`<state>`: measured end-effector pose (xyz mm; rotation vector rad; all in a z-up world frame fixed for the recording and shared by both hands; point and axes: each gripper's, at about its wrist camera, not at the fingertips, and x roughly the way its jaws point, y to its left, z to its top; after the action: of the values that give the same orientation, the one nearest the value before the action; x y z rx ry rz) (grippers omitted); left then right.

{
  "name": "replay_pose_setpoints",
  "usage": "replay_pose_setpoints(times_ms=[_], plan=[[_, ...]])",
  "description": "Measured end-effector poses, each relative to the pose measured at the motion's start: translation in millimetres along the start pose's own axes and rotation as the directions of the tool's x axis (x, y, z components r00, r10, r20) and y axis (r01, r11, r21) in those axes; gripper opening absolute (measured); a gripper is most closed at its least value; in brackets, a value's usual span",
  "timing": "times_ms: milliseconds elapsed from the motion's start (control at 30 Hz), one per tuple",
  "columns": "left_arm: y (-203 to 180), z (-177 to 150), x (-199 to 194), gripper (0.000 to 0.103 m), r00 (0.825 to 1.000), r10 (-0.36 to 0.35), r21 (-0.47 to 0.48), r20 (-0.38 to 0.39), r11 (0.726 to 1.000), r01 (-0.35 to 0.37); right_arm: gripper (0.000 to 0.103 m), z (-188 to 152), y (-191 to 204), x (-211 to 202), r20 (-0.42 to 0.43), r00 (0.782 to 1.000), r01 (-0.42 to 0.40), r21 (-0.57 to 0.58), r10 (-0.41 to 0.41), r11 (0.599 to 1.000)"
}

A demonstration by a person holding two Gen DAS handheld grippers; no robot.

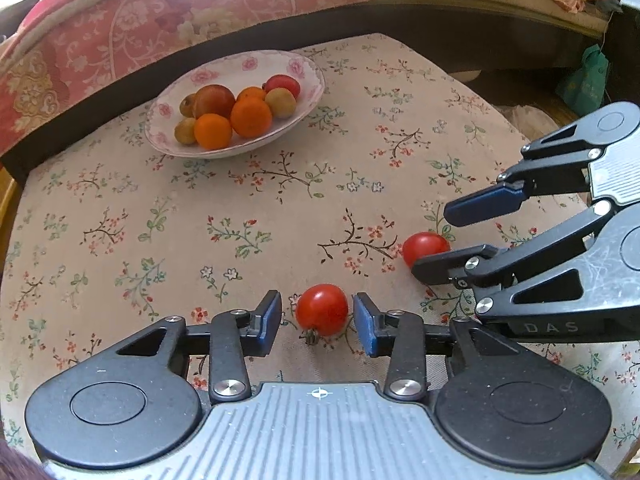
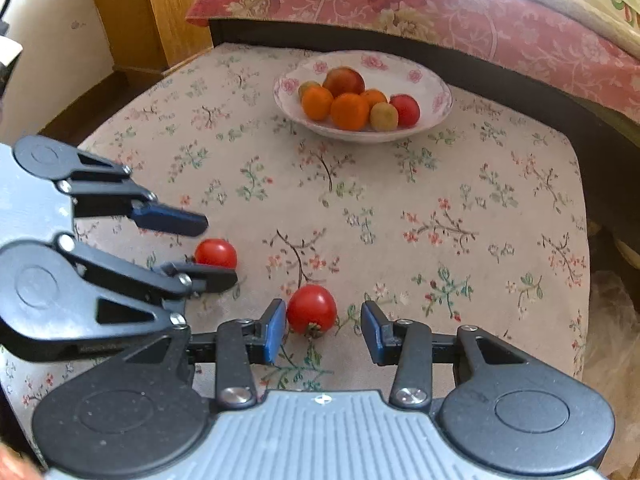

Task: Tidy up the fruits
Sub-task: 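Grasp a cherry tomato with the left tool while the right tool grasps the other, then lift and carry both cherry tomatoes in the tools over the plate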

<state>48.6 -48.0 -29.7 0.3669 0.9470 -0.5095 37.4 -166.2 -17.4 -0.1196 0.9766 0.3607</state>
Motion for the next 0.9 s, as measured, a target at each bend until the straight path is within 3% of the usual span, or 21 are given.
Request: replay_pose_setpoints(times_ms=[300,400,900], plan=[[0,0,4,0.037,1.000,0.002,-0.005,-0.022,1.000,-0.002,0.040,0,5,7,-0.021,1.000,-0.001,-0.007,0.000,1.000],[3,1,4,0.036,1.000,0.007,-0.017,-0.020,1.000,-0.007,0.032,0,6,12,-0.039,0.999,-0.003,-0.009,0.002,1.000],[17,22,-8,0.036,0.999,0.032,-0.082,0.029,0.996,-0.030,0.031,20,7,2,0.017,0.999,0.031,0.022,-0.031,0.999]])
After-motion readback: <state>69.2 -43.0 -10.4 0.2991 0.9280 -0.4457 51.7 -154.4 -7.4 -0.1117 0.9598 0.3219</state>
